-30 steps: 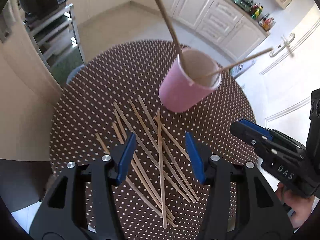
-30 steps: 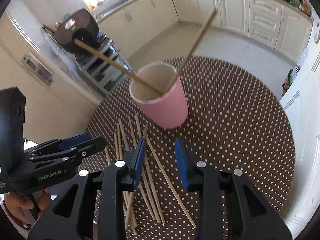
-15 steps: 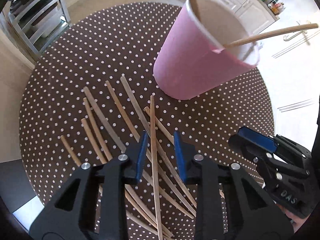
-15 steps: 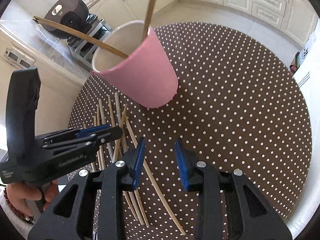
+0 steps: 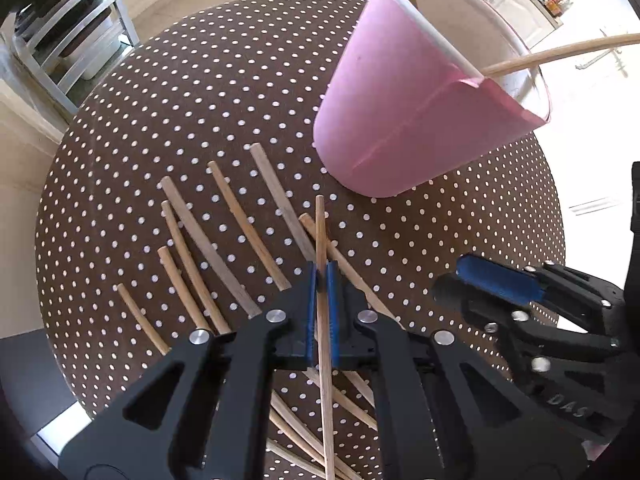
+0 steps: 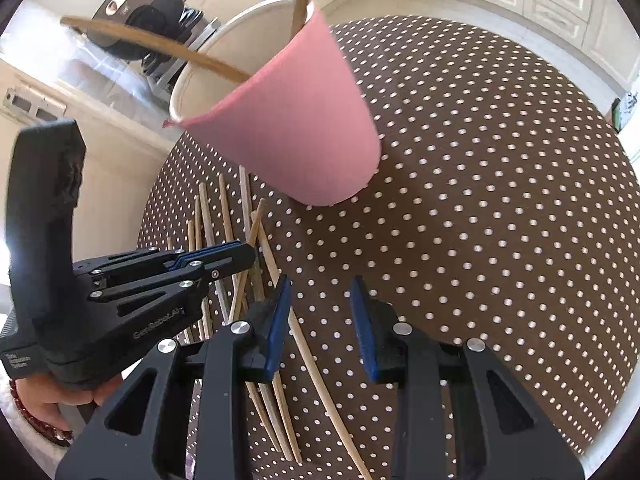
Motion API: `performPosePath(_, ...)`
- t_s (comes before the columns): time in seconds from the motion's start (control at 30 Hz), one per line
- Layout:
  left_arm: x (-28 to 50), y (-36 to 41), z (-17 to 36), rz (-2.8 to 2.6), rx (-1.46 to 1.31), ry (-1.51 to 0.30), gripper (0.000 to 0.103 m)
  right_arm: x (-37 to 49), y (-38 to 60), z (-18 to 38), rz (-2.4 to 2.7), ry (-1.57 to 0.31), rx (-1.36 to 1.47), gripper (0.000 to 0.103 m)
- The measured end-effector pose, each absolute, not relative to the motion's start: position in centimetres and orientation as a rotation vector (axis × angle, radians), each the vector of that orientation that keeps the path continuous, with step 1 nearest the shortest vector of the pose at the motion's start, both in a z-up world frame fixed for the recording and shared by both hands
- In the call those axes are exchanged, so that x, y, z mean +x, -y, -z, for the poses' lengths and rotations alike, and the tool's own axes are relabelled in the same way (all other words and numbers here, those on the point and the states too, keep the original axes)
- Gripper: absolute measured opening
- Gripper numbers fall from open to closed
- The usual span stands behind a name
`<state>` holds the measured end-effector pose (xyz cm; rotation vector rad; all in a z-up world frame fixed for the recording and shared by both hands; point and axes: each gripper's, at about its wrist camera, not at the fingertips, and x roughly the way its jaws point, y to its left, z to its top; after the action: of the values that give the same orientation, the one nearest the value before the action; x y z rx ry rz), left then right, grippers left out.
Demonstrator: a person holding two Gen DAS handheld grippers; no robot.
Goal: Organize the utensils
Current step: 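Close the left tool on another stick while the right tool grasps a stick too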
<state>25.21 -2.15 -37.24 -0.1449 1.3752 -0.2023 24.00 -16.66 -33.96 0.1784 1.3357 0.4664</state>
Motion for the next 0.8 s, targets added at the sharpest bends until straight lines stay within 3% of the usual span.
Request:
performPosePath(0.27, 23.8, -1.2, 35.1, 0.190, -0.203, -1.331, 0.006, 24.2, 12.7, 35.3, -0.529, -1.361, 0.044, 0.029)
performPosePath(0.37, 22.8, -2.3, 33.8, 0.178, -0.224, -1.312, 0.006, 24.2, 11.2, 35.6, -0.535, -1.357, -0.040, 0.021)
performPosePath(0.8, 20.4, -4.5, 30.7, 0.175, -0.261, -1.264, 0.006, 25.2, 4.7, 36.4, -0.548, -1.369, -0.325, 0.017)
